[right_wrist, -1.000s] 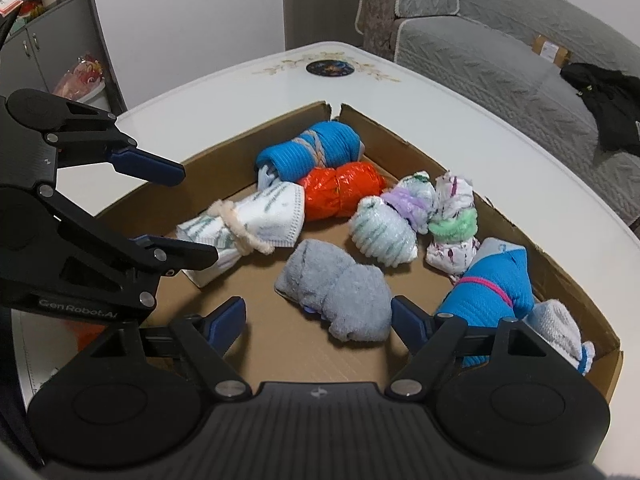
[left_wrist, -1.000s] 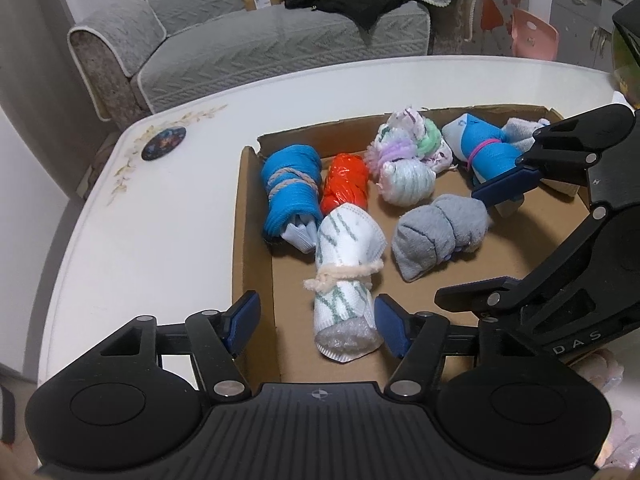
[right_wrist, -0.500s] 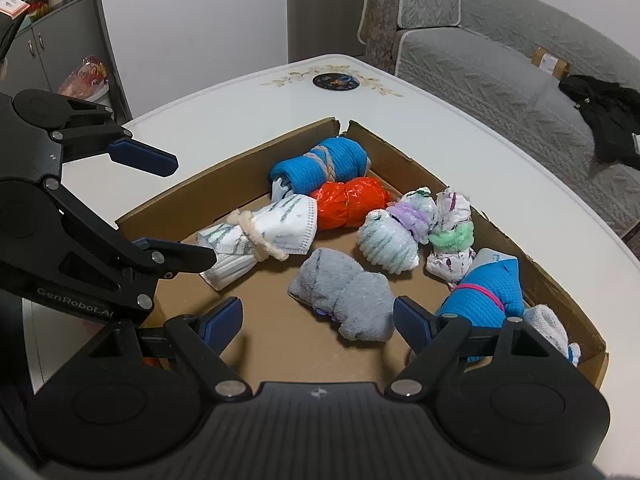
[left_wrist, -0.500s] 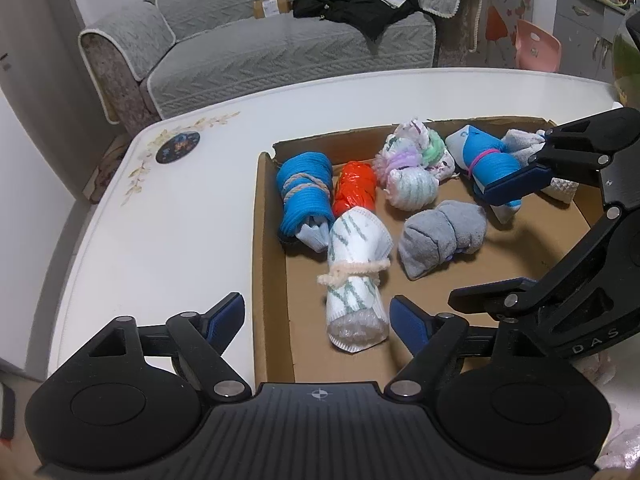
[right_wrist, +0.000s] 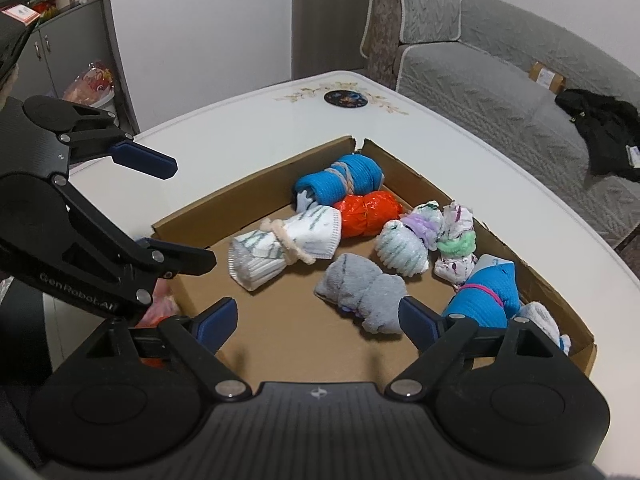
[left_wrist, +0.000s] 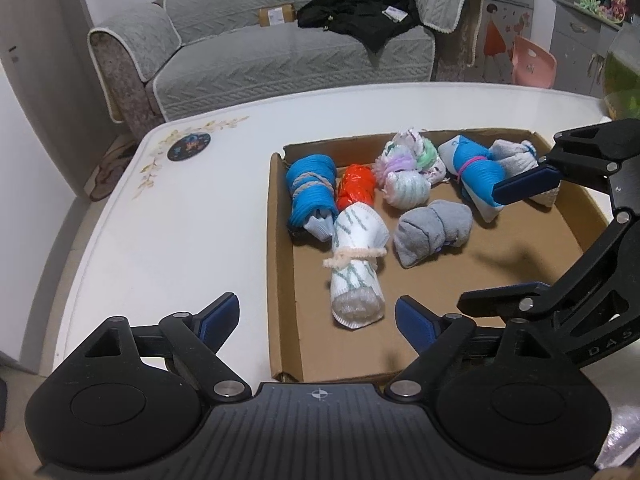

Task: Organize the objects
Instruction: 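Open both tools and withdraw them from the tray, then grasp the pink-banded striped roll with left tool while right grasps clear plastic bundle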

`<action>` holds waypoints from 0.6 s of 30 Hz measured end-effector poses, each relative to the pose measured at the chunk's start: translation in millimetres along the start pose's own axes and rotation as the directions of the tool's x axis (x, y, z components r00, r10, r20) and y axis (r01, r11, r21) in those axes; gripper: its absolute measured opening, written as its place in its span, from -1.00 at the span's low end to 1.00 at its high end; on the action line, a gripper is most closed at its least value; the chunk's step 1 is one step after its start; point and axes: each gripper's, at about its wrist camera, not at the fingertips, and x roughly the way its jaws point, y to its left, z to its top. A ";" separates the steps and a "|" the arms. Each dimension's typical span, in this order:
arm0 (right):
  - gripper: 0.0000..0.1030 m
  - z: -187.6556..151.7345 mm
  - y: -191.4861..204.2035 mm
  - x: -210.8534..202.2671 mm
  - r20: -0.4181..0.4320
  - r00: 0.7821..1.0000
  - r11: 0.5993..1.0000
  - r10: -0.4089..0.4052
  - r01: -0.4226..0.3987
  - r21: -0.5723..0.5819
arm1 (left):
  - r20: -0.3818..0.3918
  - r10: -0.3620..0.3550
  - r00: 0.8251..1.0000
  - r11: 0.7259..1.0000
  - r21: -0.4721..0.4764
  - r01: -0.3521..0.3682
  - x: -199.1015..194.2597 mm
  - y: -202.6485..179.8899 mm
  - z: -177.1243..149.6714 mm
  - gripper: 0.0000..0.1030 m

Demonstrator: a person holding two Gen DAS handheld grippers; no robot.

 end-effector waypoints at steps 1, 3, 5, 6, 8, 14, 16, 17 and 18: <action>0.70 -1.1 1.5 -3.3 0.004 1.000 1.000 -0.002 0.002 0.003 | 0.003 -0.005 1.000 1.000 -0.004 0.005 -4.1 1.3 -2.0 0.74; 0.71 -5.6 3.7 -11.6 0.016 1.000 1.000 -0.005 0.005 0.006 | 0.011 -0.013 1.000 1.000 -0.013 0.013 -11.9 4.9 -7.5 0.77; 0.73 -12.2 5.2 -22.3 0.027 0.999 1.000 -0.020 0.020 0.017 | 0.020 -0.018 1.000 0.999 -0.029 0.018 -20.2 9.4 -16.2 0.79; 0.73 -17.1 6.1 -29.2 0.034 0.999 0.999 -0.030 0.029 0.024 | 0.025 -0.026 0.999 0.999 -0.044 0.027 -26.1 12.6 -23.5 0.80; 0.78 -29.1 7.9 -44.7 0.054 0.998 0.998 -0.044 0.042 0.044 | 0.035 -0.039 0.999 0.997 -0.063 0.041 -36.0 16.2 -36.9 0.82; 0.83 -82.9 18.8 -85.6 0.103 0.992 0.987 -0.079 0.063 0.147 | 0.059 -0.074 0.996 0.991 -0.105 0.080 -62.9 18.2 -94.9 0.85; 0.84 -105.3 24.0 -94.0 0.112 0.990 0.978 -0.085 0.062 0.200 | 0.045 -0.087 0.995 0.990 -0.110 0.092 -65.5 11.7 -113.7 0.85; 0.84 -115.2 27.3 -96.7 0.114 0.989 0.973 -0.090 0.063 0.220 | 0.035 -0.102 0.994 0.988 -0.114 0.105 -65.8 7.1 -122.3 0.85; 0.84 -124.5 30.6 -99.0 0.116 0.989 0.970 -0.094 0.064 0.236 | 0.029 -0.121 0.992 0.985 -0.118 0.123 -66.4 2.8 -128.8 0.85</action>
